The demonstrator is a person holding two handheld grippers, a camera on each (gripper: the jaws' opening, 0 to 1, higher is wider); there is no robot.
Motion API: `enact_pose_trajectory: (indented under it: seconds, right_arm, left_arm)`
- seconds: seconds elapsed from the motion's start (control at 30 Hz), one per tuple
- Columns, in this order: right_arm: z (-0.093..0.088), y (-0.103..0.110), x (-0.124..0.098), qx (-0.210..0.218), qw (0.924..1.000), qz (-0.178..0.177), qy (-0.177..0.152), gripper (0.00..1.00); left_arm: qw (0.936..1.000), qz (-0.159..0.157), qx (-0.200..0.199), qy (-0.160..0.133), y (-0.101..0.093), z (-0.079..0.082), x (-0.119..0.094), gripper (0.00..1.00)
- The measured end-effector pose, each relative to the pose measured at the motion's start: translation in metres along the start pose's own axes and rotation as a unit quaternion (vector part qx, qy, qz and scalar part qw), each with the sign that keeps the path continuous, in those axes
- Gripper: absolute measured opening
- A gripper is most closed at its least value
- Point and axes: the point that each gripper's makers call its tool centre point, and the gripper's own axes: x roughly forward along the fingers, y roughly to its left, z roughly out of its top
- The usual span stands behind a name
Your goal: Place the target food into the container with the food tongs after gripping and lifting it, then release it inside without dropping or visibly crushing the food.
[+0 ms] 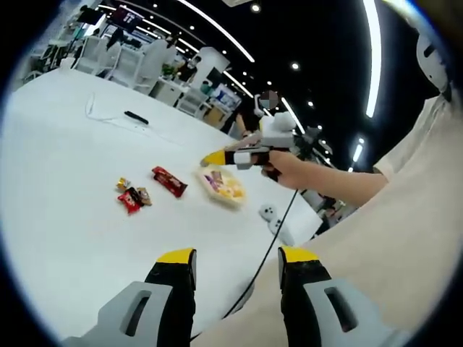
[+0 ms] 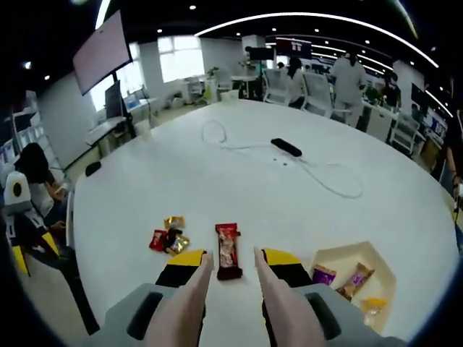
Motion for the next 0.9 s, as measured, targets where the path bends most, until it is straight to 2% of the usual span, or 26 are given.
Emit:
enact_pose_trajectory:
  seconds: [0.5,0.9]
  right_arm:
    - [-0.009,0.008,0.024,-0.007,0.9995,0.017,0.026,0.29]
    - [-0.016,0.013,0.032,-0.005,0.999,0.025,0.038,0.29]
  left_arm:
    - [0.9998,0.012,-0.014,-0.003,0.007,-0.003,-0.005,0.45]
    - [0.9995,0.02,-0.025,-0.003,0.013,-0.005,-0.007,0.45]
